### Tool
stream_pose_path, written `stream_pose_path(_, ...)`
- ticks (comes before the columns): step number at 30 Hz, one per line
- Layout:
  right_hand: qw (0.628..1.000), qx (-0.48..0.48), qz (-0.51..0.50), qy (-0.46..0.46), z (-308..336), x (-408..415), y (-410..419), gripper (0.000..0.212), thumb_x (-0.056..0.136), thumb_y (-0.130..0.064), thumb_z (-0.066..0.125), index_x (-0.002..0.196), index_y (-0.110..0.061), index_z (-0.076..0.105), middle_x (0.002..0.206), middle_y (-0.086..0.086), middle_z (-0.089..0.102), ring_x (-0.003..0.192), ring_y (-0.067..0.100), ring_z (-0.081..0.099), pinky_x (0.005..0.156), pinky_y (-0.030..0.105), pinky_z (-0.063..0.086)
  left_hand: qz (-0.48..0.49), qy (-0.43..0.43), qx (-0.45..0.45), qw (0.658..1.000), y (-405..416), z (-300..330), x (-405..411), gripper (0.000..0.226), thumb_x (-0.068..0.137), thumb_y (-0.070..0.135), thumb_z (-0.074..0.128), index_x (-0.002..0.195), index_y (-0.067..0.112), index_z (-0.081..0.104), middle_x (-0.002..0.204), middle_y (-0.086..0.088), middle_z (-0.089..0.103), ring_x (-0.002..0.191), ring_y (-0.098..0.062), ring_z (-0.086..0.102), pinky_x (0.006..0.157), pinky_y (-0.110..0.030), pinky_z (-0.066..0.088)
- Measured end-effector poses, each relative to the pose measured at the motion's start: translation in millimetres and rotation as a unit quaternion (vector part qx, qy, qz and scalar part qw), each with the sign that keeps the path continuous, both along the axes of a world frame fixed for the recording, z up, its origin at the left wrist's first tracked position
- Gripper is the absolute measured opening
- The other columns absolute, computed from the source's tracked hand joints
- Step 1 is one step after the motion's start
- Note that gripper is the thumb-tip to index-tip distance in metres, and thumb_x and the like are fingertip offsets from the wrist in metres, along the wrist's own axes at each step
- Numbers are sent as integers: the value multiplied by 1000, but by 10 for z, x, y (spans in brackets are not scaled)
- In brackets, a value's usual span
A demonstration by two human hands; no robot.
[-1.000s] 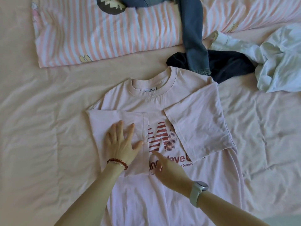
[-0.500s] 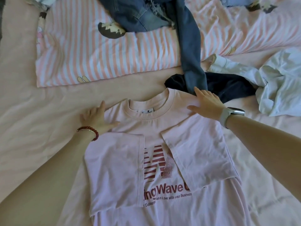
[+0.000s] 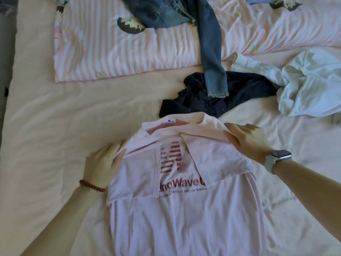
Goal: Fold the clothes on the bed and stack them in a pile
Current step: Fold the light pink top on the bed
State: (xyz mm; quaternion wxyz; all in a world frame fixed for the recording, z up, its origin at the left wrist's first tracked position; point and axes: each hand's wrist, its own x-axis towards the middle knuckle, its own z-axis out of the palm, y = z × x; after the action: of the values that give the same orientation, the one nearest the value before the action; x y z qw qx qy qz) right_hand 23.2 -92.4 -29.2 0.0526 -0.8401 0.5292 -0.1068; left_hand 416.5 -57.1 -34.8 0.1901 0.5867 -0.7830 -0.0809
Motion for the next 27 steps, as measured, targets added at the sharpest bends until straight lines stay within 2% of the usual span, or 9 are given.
stream_pose_path(9, 994, 84, 64, 19, 115, -237, 1751, 36, 86, -15, 40, 103, -5, 70, 68, 11, 59, 54, 28, 60, 56, 33, 50, -81, -17, 131, 988, 1772, 112, 83, 40, 82, 23, 40, 121, 23, 47, 75, -10, 58, 74, -20, 45, 57, -33, 51)
stream_pose_path(13, 991, 114, 44, 49, 91, -320, 2240, 35, 85, -18, 45, 110, -14, 70, 72, 10, 61, 61, 29, 63, 60, 37, 53, -96, -67, 167, 979, 2209, 48, 116, 42, 75, 15, 61, 116, 23, 63, 74, -7, 55, 65, -27, 57, 55, -34, 52)
stream_pose_path(15, 964, 215, 41, 153, 19, -338, 2350, 41, 89, -18, 50, 129, -26, 55, 96, 9, 62, 87, 30, 63, 79, 42, 50, -129, -155, 301, 932, 2249, 3, 45, 57, 73, 13, 73, 127, 25, 57, 93, -6, 58, 83, -27, 61, 66, -33, 54)
stream_pose_path(17, 901, 336, 35, 273, -85, -342, 2373, 52, 94, -25, 41, 144, -36, 29, 127, -1, 49, 120, 21, 46, 100, 39, 34, -91, -194, 497, 841, 2169, -38, -4, 55, 90, 29, 55, 140, 36, 36, 124, -2, 46, 114, -21, 48, 89, -31, 45)
stream_pose_path(18, 884, 360, 32, 295, -125, -325, 2336, 51, 94, -27, 38, 143, -37, 28, 133, -6, 45, 126, 17, 39, 102, 36, 30, -66, -183, 534, 823, 2087, -37, -24, 45, 92, 32, 49, 137, 36, 42, 127, 0, 45, 117, -20, 46, 91, -31, 43)
stream_pose_path(20, 899, 348, -11, 265, -168, -241, 2191, 41, 91, -26, 39, 131, -33, 48, 128, -7, 53, 121, 16, 44, 97, 34, 34, -46, -121, 436, 891, 1894, -25, -89, 24, 91, 23, 50, 108, 19, 67, 107, -7, 60, 100, -28, 57, 80, -36, 48)
stream_pose_path(22, 942, 281, -69, 172, -201, -135, 1972, 30, 89, -16, 47, 114, -18, 63, 112, 5, 62, 106, 27, 55, 86, 38, 41, -30, -98, 271, 957, 1641, -35, -119, 18, 81, 12, 54, 85, 7, 71, 85, -14, 64, 79, -35, 62, 66, -42, 52)
stream_pose_path(24, 971, 198, -98, 96, -233, -54, 1718, 24, 83, -4, 57, 106, -4, 64, 104, 18, 63, 94, 37, 59, 76, 45, 45, 2, -114, 165, 980, 1364, -112, -115, 29, 75, 14, 55, 97, 4, 71, 96, -20, 65, 87, -39, 63, 72, -48, 52)
stream_pose_path(27, 968, 184, -124, 116, -352, -14, 1271, 39, 89, -11, 52, 128, -7, 51, 133, 16, 49, 121, 35, 45, 91, 48, 37, 30, -137, 234, 962, 982, -338, -83, 42, 91, 22, 48, 130, 7, 52, 132, -17, 51, 122, -37, 46, 97, -50, 36)
